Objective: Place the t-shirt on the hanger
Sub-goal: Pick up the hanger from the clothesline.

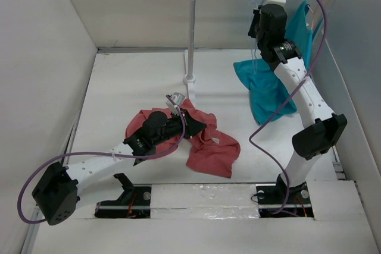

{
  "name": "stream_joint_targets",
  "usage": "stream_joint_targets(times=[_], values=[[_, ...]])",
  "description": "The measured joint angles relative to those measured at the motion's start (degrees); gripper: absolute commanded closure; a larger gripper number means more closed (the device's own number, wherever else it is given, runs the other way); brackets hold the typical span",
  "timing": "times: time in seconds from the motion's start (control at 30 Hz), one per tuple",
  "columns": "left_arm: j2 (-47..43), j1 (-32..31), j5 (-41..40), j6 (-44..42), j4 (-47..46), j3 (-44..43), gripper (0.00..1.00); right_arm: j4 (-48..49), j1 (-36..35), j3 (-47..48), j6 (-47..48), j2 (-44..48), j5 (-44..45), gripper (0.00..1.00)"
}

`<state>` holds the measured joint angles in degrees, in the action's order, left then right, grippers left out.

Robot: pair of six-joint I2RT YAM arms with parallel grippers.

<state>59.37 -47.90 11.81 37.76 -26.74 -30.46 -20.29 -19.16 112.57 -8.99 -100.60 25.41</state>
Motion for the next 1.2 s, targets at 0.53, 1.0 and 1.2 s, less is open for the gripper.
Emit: stream_joint_targets(times=[0.53, 1.0, 1.2], values=[[-1.6, 0.0, -2.6, -1.2, 2.6, -0.3, 1.0, 4.4, 3.1, -9.3, 3.9, 13.0, -6.5, 1.0], [-1.9, 0.1, -9.6, -4.3, 5.5, -6.1, 1.0, 7.9, 3.2, -32.2, 2.5, 27.5, -18.7, 1.0], [1.9, 2.8, -12.3, -4.9, 4.9, -8.8, 1.0, 10.6, -4.5, -49.7, -1.4, 46.6, -27.0, 1.0]])
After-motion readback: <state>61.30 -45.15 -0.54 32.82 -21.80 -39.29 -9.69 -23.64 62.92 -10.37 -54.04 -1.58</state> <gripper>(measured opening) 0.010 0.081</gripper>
